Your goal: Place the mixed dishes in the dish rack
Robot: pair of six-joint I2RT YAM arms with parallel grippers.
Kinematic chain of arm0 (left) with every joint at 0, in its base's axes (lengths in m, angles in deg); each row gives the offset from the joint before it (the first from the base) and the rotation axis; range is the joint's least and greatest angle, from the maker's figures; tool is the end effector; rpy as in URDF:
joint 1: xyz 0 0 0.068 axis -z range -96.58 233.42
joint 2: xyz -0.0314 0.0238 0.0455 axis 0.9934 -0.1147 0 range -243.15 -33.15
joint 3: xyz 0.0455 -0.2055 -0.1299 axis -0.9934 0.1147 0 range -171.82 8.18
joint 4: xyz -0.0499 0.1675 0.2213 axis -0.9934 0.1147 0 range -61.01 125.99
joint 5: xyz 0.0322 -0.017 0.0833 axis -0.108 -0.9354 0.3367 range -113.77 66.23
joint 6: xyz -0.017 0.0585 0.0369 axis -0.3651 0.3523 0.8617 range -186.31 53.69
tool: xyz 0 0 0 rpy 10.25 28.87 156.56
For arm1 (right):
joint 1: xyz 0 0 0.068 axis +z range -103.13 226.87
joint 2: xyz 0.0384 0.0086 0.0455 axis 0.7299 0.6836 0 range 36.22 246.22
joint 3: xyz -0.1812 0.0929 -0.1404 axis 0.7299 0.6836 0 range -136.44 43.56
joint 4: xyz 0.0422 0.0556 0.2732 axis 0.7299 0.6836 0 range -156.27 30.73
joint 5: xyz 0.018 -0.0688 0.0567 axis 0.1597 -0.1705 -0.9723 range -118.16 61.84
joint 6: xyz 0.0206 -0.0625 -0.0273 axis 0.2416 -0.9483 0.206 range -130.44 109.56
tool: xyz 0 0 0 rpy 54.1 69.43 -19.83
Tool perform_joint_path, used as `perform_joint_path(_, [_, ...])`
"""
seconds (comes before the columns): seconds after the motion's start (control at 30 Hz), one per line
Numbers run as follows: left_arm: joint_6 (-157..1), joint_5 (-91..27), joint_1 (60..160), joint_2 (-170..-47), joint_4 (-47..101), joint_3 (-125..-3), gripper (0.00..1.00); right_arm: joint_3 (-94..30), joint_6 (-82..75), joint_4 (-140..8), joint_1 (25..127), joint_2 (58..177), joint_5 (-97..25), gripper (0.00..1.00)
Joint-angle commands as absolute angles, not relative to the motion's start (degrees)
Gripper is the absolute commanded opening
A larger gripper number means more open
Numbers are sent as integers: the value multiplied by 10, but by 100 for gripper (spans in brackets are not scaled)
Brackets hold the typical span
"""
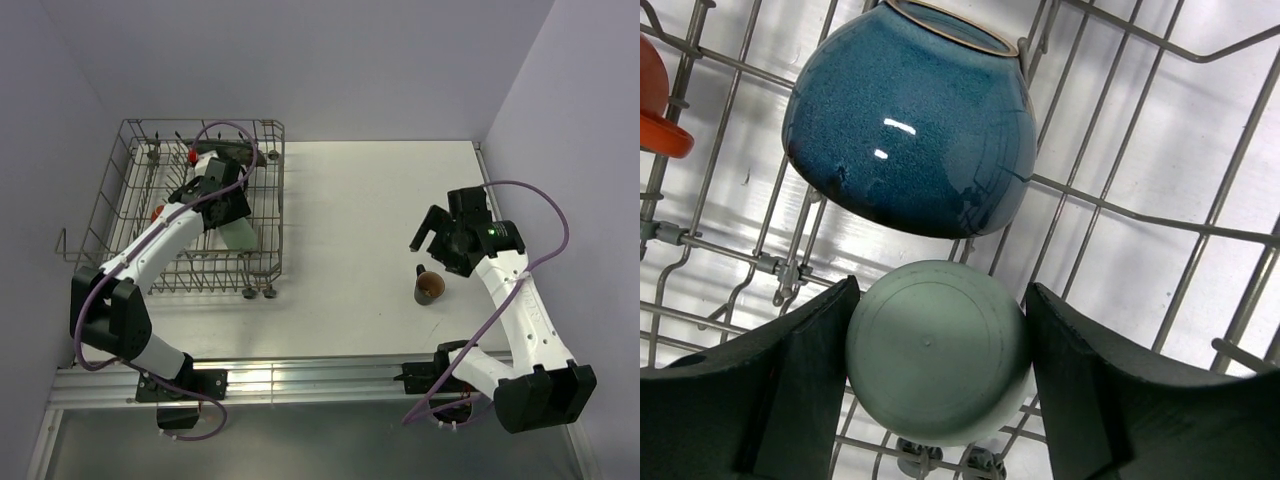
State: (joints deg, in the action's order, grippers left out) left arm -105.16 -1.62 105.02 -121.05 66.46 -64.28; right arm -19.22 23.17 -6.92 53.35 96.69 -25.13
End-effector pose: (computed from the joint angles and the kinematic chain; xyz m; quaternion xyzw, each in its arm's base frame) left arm 0.3446 -0.1127 0.2355 -0.1998 0.9107 0.0003 0.3614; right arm 0.2380 0.0239 0.2797 0.2322 0.9301 0.0734 0.2751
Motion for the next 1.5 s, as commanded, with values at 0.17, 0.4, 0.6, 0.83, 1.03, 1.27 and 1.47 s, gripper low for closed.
perform_joint_path(0.17, [-1071, -88, 1076, -1198, 757, -593, 71, -135, 261, -45, 501, 934, -274, 100])
perform_joint_path(0.4, [-1077, -97, 1083, -1180, 760, -571, 72, -115, 270, -45, 488, 926, -290, 100])
perform_joint_path(0.6, [-1083, -94, 1083, -1149, 780, -568, 92, -110, 281, -39, 478, 921, -294, 100])
perform_joint_path(0.83, [-1089, -92, 1084, -1113, 789, -560, 92, -93, 288, -38, 473, 913, -290, 100])
perform_joint_path(1.03, [-1083, -88, 1084, -1101, 791, -598, 92, -89, 281, -45, 456, 917, -293, 100])
perform_joint_path(1.27, [-1071, -80, 1083, -1096, 817, -671, 92, -91, 283, -42, 453, 916, -288, 100])
perform_joint_path(1.47, [-1045, -76, 1074, -1117, 863, -846, 88, -86, 278, -39, 445, 924, -282, 100])
